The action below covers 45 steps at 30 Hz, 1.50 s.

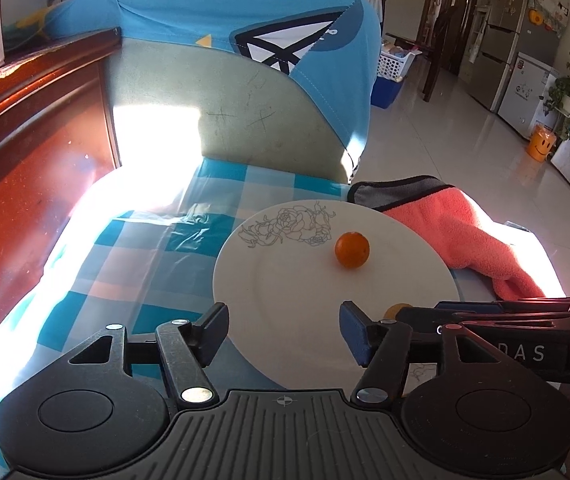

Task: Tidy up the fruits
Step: 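Carry both fruits onto the white plate and open both grippers, then move both open grippers back to the fruit pile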

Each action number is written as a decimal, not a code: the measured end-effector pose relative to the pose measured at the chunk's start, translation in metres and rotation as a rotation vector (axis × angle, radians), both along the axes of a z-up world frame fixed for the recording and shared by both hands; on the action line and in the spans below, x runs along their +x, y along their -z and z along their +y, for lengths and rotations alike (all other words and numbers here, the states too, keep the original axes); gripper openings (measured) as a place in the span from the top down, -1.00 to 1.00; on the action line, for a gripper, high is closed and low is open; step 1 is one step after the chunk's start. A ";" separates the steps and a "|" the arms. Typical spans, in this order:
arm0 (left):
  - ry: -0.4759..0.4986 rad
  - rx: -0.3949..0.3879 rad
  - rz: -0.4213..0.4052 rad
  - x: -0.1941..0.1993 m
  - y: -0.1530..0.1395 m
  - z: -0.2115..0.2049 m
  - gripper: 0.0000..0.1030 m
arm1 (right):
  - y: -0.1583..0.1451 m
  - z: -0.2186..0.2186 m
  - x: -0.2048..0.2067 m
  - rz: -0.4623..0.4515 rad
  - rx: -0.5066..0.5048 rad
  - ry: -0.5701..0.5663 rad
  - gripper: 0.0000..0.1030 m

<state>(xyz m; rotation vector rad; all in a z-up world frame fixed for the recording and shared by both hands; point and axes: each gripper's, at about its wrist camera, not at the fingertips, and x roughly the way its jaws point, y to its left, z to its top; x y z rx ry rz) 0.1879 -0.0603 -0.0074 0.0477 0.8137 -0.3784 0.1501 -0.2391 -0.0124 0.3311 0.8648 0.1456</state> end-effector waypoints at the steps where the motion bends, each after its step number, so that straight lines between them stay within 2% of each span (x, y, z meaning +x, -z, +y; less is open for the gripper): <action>1: 0.001 0.003 -0.002 -0.002 -0.002 0.001 -0.30 | -0.001 -0.001 -0.001 0.001 -0.001 -0.002 0.21; 5: 0.025 0.024 -0.012 -0.015 -0.008 0.001 -0.43 | -0.006 -0.003 -0.009 -0.003 -0.004 -0.004 0.16; 12: 0.020 0.039 0.008 -0.033 -0.011 0.008 -0.44 | -0.020 -0.006 -0.036 -0.020 -0.013 -0.010 0.07; 19: 0.011 0.033 0.028 -0.057 -0.013 0.022 -0.44 | -0.024 -0.022 -0.067 -0.018 -0.004 0.044 0.00; 23: 0.018 0.025 0.040 -0.074 -0.012 0.027 -0.44 | -0.023 -0.024 -0.085 -0.014 -0.008 0.066 -0.01; 32: 0.025 0.063 0.049 -0.118 -0.004 0.032 -0.44 | -0.015 -0.025 -0.127 0.011 -0.058 0.100 -0.01; 45: 0.057 0.094 0.087 -0.160 0.015 0.028 -0.44 | 0.009 -0.027 -0.165 0.099 -0.119 0.141 -0.01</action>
